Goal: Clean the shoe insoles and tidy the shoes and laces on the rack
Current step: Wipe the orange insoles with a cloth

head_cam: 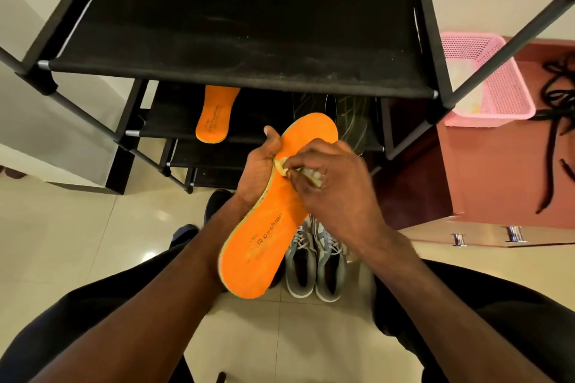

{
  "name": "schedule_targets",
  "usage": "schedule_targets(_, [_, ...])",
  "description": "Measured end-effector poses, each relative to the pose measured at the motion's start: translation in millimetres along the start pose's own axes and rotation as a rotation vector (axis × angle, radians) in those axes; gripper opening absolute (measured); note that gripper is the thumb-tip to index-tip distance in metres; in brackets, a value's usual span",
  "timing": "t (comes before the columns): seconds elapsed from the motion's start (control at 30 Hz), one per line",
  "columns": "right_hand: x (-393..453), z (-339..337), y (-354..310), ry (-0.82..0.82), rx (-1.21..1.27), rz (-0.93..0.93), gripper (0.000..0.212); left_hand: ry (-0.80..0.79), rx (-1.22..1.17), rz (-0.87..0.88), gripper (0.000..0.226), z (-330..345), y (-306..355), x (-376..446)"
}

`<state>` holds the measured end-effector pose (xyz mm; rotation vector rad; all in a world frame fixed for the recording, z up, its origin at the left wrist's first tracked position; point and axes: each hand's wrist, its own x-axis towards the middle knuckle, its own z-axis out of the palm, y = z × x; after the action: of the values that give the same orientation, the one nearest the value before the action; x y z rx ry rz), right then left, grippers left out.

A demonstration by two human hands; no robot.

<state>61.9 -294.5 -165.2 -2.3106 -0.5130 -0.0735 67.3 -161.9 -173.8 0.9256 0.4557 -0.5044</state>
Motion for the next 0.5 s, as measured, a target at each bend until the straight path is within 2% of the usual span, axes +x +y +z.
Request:
schedule_targets(0.03, [5,-4,5,0.035,-0.087,0.028,0.015,0.011,0.021,0.074,0.060,3,4,0])
schedule_targets(0.07, [12,-10,14,0.080,-0.182,0.088,0.016,0.036,0.066,0.109,0.054,3,3,3])
schedule_targets(0.13, [19,-22,23,0.152,-0.296,0.228,0.017,-0.032,-0.022,0.120,0.073,7,2,-1])
schedule_targets(0.2, [22,-26,27,0.182,-0.292,0.276,0.018,0.017,-0.025,0.084,0.063,8,-3,6])
schedule_targets(0.27, [20,-23,26,0.159,-0.200,0.247,0.017,-0.004,-0.076,0.065,0.064,6,-2,5])
schedule_targets(0.37, [9,-11,10,0.017,-0.036,0.142,0.015,-0.058,-0.185,0.075,0.083,0,0,8])
schedule_targets(0.43, [7,-8,4,0.003,-0.102,0.103,0.013,-0.082,-0.205,0.087,0.085,4,3,4])
schedule_targets(0.5, [12,-15,10,0.069,-0.272,0.171,0.015,-0.016,-0.178,0.090,0.072,4,-1,7])
